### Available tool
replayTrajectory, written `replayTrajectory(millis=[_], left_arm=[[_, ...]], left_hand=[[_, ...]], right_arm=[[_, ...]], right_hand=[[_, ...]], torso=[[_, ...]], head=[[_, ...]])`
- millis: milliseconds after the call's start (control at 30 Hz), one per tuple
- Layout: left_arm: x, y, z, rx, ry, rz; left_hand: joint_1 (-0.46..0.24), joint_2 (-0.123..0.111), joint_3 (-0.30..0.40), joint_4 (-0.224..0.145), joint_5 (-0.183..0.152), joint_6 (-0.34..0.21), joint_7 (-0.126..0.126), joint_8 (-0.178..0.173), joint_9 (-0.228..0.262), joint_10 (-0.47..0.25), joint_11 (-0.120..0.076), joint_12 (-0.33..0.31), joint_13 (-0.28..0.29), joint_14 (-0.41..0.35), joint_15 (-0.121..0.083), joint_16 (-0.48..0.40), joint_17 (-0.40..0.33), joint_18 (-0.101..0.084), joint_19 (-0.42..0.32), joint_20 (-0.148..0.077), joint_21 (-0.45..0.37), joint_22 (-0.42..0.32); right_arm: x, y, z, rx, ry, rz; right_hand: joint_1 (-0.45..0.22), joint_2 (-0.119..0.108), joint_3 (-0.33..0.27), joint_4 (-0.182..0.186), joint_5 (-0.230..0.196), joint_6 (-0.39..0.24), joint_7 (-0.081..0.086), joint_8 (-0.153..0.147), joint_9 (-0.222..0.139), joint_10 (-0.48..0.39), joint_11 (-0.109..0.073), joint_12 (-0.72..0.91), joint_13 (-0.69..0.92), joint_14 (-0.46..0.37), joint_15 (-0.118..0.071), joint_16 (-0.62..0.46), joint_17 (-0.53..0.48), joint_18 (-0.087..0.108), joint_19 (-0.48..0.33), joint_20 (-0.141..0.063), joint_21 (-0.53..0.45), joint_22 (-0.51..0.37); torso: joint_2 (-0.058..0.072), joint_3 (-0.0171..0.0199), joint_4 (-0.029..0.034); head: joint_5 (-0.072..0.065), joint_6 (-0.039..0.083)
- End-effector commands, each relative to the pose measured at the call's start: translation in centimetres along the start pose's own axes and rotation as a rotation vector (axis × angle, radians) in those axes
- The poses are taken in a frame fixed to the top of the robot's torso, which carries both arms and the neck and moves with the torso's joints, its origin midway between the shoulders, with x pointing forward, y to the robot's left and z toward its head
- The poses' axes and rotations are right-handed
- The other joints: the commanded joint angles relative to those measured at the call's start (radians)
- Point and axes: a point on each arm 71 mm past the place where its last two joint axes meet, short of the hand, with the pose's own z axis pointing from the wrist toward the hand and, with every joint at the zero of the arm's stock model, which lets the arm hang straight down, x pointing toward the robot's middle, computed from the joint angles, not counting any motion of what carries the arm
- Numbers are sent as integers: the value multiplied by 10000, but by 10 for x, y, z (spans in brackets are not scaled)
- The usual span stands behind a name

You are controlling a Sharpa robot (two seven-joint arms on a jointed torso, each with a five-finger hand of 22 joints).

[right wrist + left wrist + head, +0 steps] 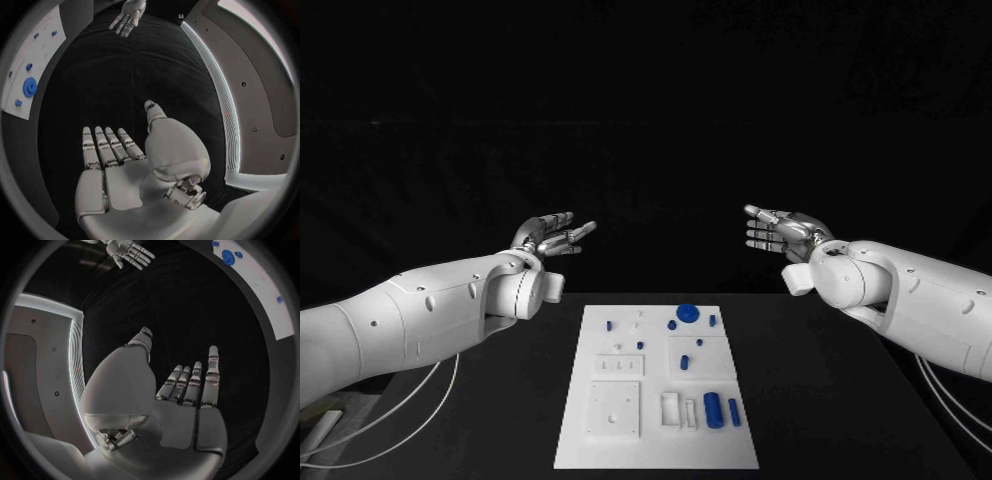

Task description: Assemble the parts on the task board

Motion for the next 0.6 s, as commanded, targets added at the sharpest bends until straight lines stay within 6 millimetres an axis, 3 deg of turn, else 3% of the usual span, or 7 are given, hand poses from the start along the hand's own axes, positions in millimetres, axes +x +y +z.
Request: replayTrajectory(millis=[33,100,167,233,300,433,600], left_arm=[[2,-3,-1,238,366,-34],[1,-3,-2,308,475,-44],[0,-3,-4,395,641,-29],[0,-4,-7,501,835,29],[0,-5,-10,598,1043,76],[1,-11,-16,801,1491,213],[5,-25,-27,1142,2140,343]], left_hand=[[16,301,117,-135,30,528,142,99,41,626,150,88,31,651,0,86,35,157,251,-21,104,42],[35,604,126,-470,32,1326,289,203,77,1797,309,161,81,1698,132,161,82,230,575,-109,229,85],[-147,993,-20,-1011,56,2121,486,212,90,3121,510,312,141,3695,453,326,180,-97,939,-554,355,114],[-217,1301,-163,-1524,50,2917,498,221,120,4393,475,201,163,4387,285,408,174,-385,1324,-866,522,157],[-208,1509,-235,-1852,80,3839,409,280,179,5446,397,294,218,5011,76,541,236,-499,1701,-1096,717,220],[60,1738,-283,-2474,84,4837,262,231,210,6760,12,235,208,6284,-428,768,344,-723,2553,-1653,1225,413],[507,1640,88,-3392,246,5219,176,213,216,7178,-156,238,213,6821,-661,464,318,-1207,2546,-2140,1655,662]], right_arm=[[6,0,1,-299,570,-1398],[6,1,1,-532,460,-1871],[8,2,2,-814,395,-2598],[11,4,2,-1158,436,-3680],[15,5,3,-1491,528,-4816],[24,7,3,-1867,782,-6844],[39,7,4,-2173,1111,-9481]], right_hand=[[554,-62,164,-448,-103,450,256,48,28,626,-7,63,34,770,69,67,40,-215,646,-127,132,67],[954,-102,377,-865,-185,990,284,85,60,1321,29,106,65,1962,-97,153,107,-256,1444,-276,246,124],[1211,-155,643,-1320,-311,1740,224,99,84,2334,-43,121,110,4059,-342,225,208,-316,3090,-514,513,233],[1303,-192,946,-1669,-433,2625,174,156,138,3705,-151,228,176,5342,-621,302,281,-385,4469,-796,750,290],[1426,-273,1305,-2089,-429,4102,-47,238,213,5290,-440,246,223,6995,-1294,604,504,-223,6108,-1367,1338,457],[1333,-454,1607,-2517,-261,5752,-2,358,323,6247,-811,309,240,9770,-2211,1311,1079,39,8395,-2178,2434,878],[886,-716,1649,-2843,-114,6173,-80,275,288,6732,-988,255,246,10401,-2508,3991,3137,200,9769,-2678,3791,1682]], torso=[[-18,6,10],[-16,4,8],[8,13,9],[37,16,13],[77,21,32],[217,37,90],[529,29,247]], head=[[94,-132],[101,-144],[132,-128],[130,-116],[112,-120],[68,-71],[-101,17]])
